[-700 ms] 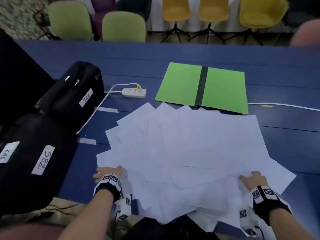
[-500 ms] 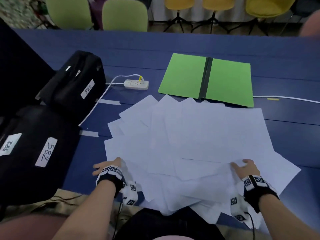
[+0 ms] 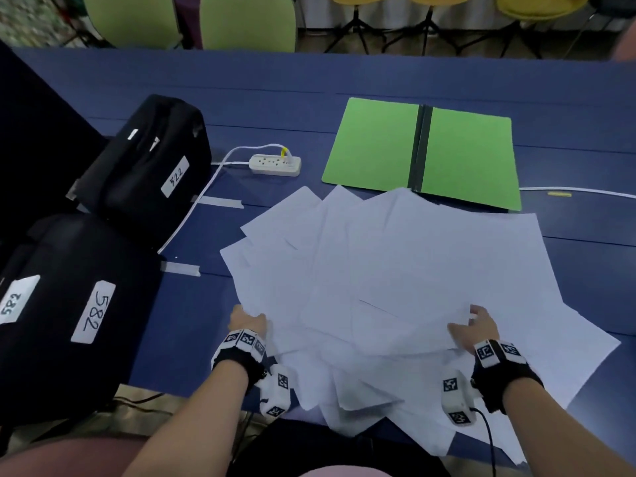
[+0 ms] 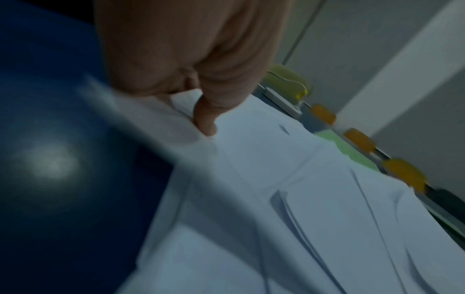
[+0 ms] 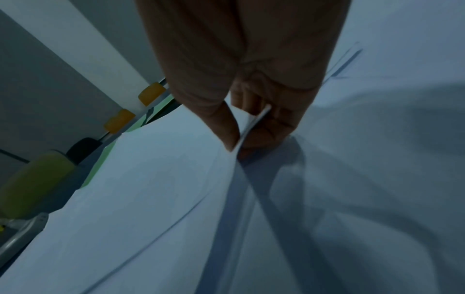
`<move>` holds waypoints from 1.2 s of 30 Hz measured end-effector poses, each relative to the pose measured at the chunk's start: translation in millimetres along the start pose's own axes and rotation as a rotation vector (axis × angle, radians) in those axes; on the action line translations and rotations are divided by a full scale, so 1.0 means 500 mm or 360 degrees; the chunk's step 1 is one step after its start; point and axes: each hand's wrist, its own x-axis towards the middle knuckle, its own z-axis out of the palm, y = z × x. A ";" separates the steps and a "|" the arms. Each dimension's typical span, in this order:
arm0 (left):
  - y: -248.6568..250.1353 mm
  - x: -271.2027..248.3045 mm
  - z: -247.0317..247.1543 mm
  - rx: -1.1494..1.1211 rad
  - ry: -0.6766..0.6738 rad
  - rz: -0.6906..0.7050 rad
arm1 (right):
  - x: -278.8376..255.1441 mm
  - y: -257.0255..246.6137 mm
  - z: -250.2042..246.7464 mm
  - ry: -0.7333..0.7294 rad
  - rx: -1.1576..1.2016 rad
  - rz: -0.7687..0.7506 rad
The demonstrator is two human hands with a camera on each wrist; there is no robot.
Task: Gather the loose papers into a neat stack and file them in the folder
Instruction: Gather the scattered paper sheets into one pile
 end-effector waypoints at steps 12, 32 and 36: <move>0.017 0.024 -0.036 0.0216 -0.0329 0.0663 | -0.030 0.023 0.010 -0.0248 -0.0036 -0.0166; -0.030 0.038 -0.062 -0.0754 -0.0119 -0.0134 | -0.039 0.008 0.049 0.0017 0.0157 -0.0173; 0.003 0.039 -0.097 -0.0157 0.0119 0.0256 | -0.045 -0.020 0.057 -0.0033 0.0152 -0.0212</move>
